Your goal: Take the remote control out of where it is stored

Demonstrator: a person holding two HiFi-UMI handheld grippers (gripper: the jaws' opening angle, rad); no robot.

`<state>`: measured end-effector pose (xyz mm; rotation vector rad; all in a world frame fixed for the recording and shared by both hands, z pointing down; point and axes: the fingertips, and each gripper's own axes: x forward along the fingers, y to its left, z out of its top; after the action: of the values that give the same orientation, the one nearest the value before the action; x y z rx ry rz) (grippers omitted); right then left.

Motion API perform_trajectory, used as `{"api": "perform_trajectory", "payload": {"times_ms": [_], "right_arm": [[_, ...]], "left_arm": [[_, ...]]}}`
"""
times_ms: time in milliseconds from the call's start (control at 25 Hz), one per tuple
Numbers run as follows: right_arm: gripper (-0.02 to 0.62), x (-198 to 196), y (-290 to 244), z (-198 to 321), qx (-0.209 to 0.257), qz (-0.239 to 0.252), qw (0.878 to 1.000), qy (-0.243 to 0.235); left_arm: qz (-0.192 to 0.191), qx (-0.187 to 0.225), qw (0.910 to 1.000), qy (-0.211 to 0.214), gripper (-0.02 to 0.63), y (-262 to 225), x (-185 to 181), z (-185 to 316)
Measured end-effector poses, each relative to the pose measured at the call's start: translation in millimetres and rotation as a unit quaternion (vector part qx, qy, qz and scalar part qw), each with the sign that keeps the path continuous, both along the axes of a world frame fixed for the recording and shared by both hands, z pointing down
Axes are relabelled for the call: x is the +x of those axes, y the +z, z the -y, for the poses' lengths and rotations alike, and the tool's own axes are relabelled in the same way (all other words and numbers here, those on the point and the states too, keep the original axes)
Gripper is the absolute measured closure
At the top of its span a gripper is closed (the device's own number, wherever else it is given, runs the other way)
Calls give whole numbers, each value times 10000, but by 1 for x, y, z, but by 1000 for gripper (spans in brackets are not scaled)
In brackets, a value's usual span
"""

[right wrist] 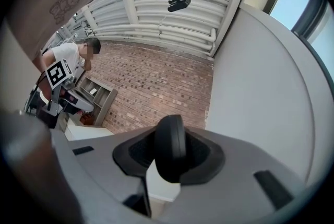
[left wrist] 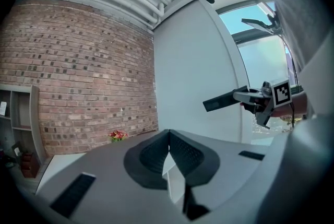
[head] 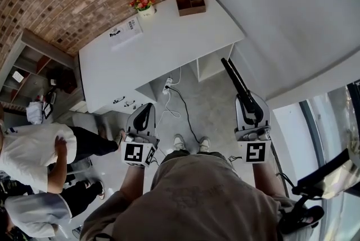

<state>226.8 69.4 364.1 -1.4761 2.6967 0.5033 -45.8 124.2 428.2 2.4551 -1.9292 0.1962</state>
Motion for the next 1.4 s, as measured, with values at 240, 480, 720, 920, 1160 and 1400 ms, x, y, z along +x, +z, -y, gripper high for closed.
{"api": "perform_trajectory", "payload": {"times_ms": [240,480,720,920,1160,1400], "right_arm": [[479,-14,-9,-4,107,-63,9998,131],[479,-34,-23,-12,268,-43,9994,224],[479,-51,-31,-22,331,-113,9989,306],[479,-62,-37,-29,393,-28,9986,346],[479,-73,-40,-37,395,37,9985,384],[479,-81,-43,-43,410,4,9984,393]], "left_arm": [[-130,117,9997,143,594,-6,-10,0],[-221,197,9992,262,594,-8,-29,1],[-494,276,9977,360,594,-13,-44,4],[-635,358,9962,470,594,-16,-48,6],[-619,443,9950,647,594,-19,-53,6],[-644,417,9951,625,594,-18,-63,6]]}}
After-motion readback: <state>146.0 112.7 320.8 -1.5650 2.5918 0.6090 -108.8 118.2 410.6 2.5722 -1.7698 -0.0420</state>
